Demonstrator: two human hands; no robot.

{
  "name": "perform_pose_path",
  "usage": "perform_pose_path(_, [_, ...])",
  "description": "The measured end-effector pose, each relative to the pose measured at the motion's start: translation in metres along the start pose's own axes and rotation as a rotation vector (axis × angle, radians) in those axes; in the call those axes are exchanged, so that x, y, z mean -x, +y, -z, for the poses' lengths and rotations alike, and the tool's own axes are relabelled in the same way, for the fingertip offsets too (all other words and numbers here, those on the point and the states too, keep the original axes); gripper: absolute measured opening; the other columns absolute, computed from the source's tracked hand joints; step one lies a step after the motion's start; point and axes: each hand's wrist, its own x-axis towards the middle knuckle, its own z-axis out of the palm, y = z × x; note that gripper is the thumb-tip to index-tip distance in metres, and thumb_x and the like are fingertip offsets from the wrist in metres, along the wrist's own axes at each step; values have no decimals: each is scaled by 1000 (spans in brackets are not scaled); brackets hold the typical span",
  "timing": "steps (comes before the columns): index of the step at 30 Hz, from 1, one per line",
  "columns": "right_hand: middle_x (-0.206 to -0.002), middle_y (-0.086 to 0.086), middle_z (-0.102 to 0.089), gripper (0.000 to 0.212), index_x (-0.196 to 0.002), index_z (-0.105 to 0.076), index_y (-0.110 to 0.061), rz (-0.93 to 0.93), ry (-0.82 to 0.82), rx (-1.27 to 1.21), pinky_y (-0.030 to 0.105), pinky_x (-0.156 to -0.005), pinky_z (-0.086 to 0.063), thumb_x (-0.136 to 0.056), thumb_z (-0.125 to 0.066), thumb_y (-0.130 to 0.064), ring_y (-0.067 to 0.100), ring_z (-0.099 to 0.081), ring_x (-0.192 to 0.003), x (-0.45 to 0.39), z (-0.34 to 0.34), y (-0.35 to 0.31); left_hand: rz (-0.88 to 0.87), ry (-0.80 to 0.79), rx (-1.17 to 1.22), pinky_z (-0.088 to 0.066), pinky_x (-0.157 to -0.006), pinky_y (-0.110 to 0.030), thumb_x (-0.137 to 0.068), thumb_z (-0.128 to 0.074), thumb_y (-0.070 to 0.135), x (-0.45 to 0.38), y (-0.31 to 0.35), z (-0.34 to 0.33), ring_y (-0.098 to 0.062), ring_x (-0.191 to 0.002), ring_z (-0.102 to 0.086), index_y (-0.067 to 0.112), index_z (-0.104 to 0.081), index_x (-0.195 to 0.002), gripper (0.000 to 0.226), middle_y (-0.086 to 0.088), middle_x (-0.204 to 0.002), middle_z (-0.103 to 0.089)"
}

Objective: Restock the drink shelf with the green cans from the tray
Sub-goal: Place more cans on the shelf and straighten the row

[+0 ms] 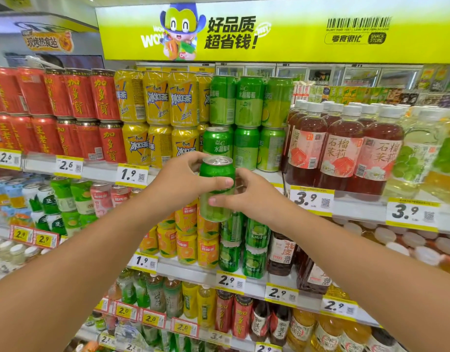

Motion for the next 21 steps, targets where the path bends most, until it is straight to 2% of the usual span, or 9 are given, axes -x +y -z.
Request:
perform_pose_path(3, [-97, -4, -70, 70, -116, -63, -24, 17, 53, -7, 29, -69, -58, -57, -90, -50, 11, -68, -86, -4, -1, 1, 1, -14, -9, -56, -89, -30, -63, -92, 36, -1, -3, -2, 1, -97, -69, 30, -66, -114, 57, 15, -106, -74])
perform_pose_path(5, [-100, -3, -72, 72, -114, -64, -26, 16, 79, 21, 34, -75, -61, -52, -89, -54, 13, -70, -89, -4, 1, -1, -7, -33, 8, -55, -92, -33, -66, -90, 37, 0, -5, -2, -1, -100, -68, 31, -65, -116, 56, 15, -108, -74])
perform_pose_path(7, [-102, -3, -72, 62, -115, -65, -24, 25, 96, 15, 24, -69, -59, -62, -90, -44, 7, -68, -84, -4, 7, -7, -39, -46, 42, -55, -94, -34, -70, -86, 40, 1, -5, 0, 0, -102, -68, 31, -64, -121, 56, 15, -111, -73])
perform_pose_path(9, [-97, -6, -70, 50, -114, -66, -22, 30, 115, 20, 13, -56, -49, -73, -87, -40, 2, -63, -74, -6, 16, -16, -51, -33, 43, -55, -95, -33, -72, -78, 52, 2, -4, 4, 1, -106, -66, 30, -60, -129, 64, 16, -115, -71])
perform_pose_path(11, [-90, -9, -66, 48, -111, -66, -21, 33, 153, 41, 12, -54, -45, -74, -85, -46, 3, -61, -72, -13, 27, -27, -45, -13, -48, -53, -97, -32, -70, -66, 66, 4, -6, 8, 2, -110, -62, 28, -56, -137, 77, 17, -123, -66])
perform_pose_path(15, [-110, -5, -66, 70, -131, -58, -15, 74, 240, -2, 14, -60, -50, -74, -85, -46, 8, -66, -87, -35, 45, -56, -29, -56, -294, -46, -106, -39, -64, -56, 86, 10, -23, 14, -2, -125, -53, 39, -53, -138, 88, 20, -137, -57])
perform_pose_path(18, [-100, -14, -54, 86, -145, -44, -10, 103, 294, -12, 28, -83, -57, -76, -84, -44, 6, -62, -92, -53, 53, -83, -66, -129, -532, -38, -111, -36, -64, -50, 90, 16, -35, 13, -4, -138, -40, 50, -44, -142, 88, 23, -151, -42])
perform_pose_path(20, [-97, -15, -56, 76, -135, -52, -12, 96, 315, -24, 33, -89, -57, -75, -86, -43, 8, -63, -93, -66, 54, -96, -119, -169, -657, -33, -111, -31, -70, -50, 85, 20, -38, 11, -2, -141, -33, 50, -38, -146, 85, 24, -154, -35])
perform_pose_path(21, [-98, -12, -59, 62, -122, -58, -17, 98, 322, -24, 33, -87, -58, -74, -86, -43, 9, -65, -93, -74, 54, -100, -143, -177, -700, -30, -113, -30, -73, -51, 82, 23, -39, 10, -1, -143, -29, 49, -36, -147, 83, 24, -156, -32])
